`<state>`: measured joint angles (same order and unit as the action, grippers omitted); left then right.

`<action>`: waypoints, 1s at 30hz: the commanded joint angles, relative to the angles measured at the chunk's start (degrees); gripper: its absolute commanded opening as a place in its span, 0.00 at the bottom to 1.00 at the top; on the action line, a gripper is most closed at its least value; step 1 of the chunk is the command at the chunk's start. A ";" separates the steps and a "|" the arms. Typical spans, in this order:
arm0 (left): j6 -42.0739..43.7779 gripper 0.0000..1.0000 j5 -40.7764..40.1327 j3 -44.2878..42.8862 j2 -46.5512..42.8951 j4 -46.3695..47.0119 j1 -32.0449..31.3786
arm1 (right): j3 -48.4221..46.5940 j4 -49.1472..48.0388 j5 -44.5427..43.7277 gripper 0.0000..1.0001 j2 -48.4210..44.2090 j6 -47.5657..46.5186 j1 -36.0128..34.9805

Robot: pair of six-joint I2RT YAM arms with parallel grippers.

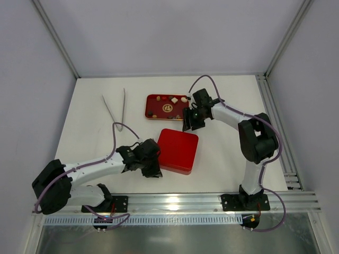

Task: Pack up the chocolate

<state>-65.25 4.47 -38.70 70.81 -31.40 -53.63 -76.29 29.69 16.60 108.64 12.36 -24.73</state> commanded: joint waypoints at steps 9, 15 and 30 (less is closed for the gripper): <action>-3.30 0.00 -5.68 -0.67 6.62 8.02 -0.08 | 1.49 -1.56 -0.61 0.56 -0.18 -0.59 -2.07; -1.99 0.00 -7.19 -1.56 6.54 7.67 2.73 | 6.85 -4.81 0.89 0.55 -2.20 1.08 -2.78; 7.42 0.00 -2.71 -9.20 13.04 7.14 13.10 | 18.10 -8.42 -0.86 0.54 -11.78 7.41 -6.73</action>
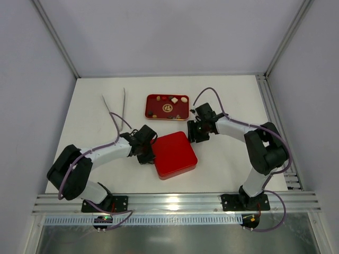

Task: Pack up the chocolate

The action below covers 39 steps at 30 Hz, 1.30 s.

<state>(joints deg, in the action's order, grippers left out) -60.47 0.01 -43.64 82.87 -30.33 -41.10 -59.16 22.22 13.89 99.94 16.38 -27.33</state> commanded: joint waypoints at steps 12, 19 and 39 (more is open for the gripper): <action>5.88 0.00 4.38 -7.25 3.27 5.63 3.30 | 2.55 0.55 -6.33 0.61 -7.04 6.91 -6.42; 10.54 0.01 8.60 -7.77 1.77 4.75 8.58 | 5.89 -2.70 -1.59 0.62 -11.61 8.67 -3.17; 16.43 0.26 12.03 -9.45 -4.37 -3.25 17.55 | 18.63 -11.66 3.33 0.66 -22.94 15.16 9.48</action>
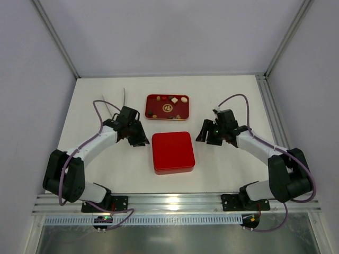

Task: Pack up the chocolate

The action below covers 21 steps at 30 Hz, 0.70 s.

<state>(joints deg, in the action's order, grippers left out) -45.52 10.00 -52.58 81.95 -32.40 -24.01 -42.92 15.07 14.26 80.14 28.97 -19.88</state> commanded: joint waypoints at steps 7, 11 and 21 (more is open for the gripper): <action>-0.18 0.47 9.77 4.58 -6.80 5.32 0.45 | 9.60 -18.55 14.82 0.70 -8.07 6.70 4.67; -0.45 0.53 10.92 6.78 -7.42 7.18 0.46 | 13.11 -23.59 19.12 0.71 -7.89 9.69 4.67; -1.77 0.57 14.96 11.35 -6.02 15.17 0.28 | 18.04 -35.63 23.80 0.69 -4.99 15.59 4.41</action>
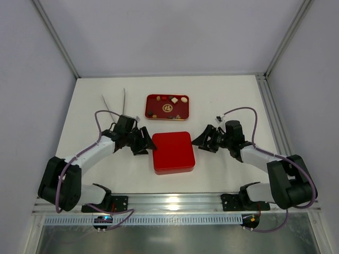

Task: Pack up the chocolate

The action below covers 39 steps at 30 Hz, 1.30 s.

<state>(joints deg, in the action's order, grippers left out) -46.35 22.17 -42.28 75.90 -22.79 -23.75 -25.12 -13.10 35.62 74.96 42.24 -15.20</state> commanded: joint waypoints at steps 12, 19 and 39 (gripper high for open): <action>-1.99 0.56 4.19 2.73 1.62 9.95 -0.25 | 0.25 -9.39 2.35 0.63 3.88 3.55 -2.99; -2.52 0.55 4.19 2.64 2.15 10.48 -0.33 | -0.10 -9.40 3.58 0.59 3.88 4.70 -3.87; -4.19 0.48 2.17 3.00 2.76 10.83 -1.21 | -0.28 -10.36 6.48 0.47 4.14 8.12 -4.84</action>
<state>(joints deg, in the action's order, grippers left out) -49.56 24.10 -39.48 78.26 -13.98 -24.16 -24.73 -19.88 38.96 80.01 48.51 -19.18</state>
